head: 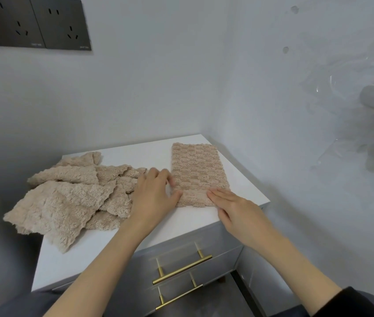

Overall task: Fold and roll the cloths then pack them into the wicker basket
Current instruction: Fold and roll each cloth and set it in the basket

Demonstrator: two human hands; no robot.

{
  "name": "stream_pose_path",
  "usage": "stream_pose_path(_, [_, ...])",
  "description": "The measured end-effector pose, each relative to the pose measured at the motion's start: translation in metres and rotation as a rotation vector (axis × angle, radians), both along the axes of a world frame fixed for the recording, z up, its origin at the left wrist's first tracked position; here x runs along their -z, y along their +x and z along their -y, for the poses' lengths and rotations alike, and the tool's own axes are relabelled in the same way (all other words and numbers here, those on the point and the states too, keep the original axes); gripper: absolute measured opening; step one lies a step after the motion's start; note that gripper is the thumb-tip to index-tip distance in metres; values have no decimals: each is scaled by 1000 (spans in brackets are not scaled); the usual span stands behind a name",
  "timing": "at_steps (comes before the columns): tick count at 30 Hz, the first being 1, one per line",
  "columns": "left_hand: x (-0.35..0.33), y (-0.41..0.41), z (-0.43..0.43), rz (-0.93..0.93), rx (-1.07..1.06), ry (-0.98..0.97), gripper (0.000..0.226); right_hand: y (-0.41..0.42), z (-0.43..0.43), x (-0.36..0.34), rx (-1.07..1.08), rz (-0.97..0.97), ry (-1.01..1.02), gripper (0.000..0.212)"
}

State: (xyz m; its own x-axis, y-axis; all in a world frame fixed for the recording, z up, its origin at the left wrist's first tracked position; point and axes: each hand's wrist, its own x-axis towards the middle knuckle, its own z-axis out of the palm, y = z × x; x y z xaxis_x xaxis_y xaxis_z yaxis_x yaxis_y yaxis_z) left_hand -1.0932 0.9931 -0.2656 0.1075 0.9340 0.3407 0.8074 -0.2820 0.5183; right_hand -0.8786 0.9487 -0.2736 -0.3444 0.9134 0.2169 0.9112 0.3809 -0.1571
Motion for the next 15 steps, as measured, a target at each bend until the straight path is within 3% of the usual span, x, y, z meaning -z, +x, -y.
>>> stream_pose_path(4, [-3,-8,3,-110,275,156,19,14,-4,-3,-69,-59,-40,42])
stream_pose_path(10, [-3,-20,9,-298,242,82,37,23,-8,-3,-20,-153,11,44])
stream_pose_path(15, [-3,-18,10,-270,223,140,33,25,-12,-4,83,-304,-71,36])
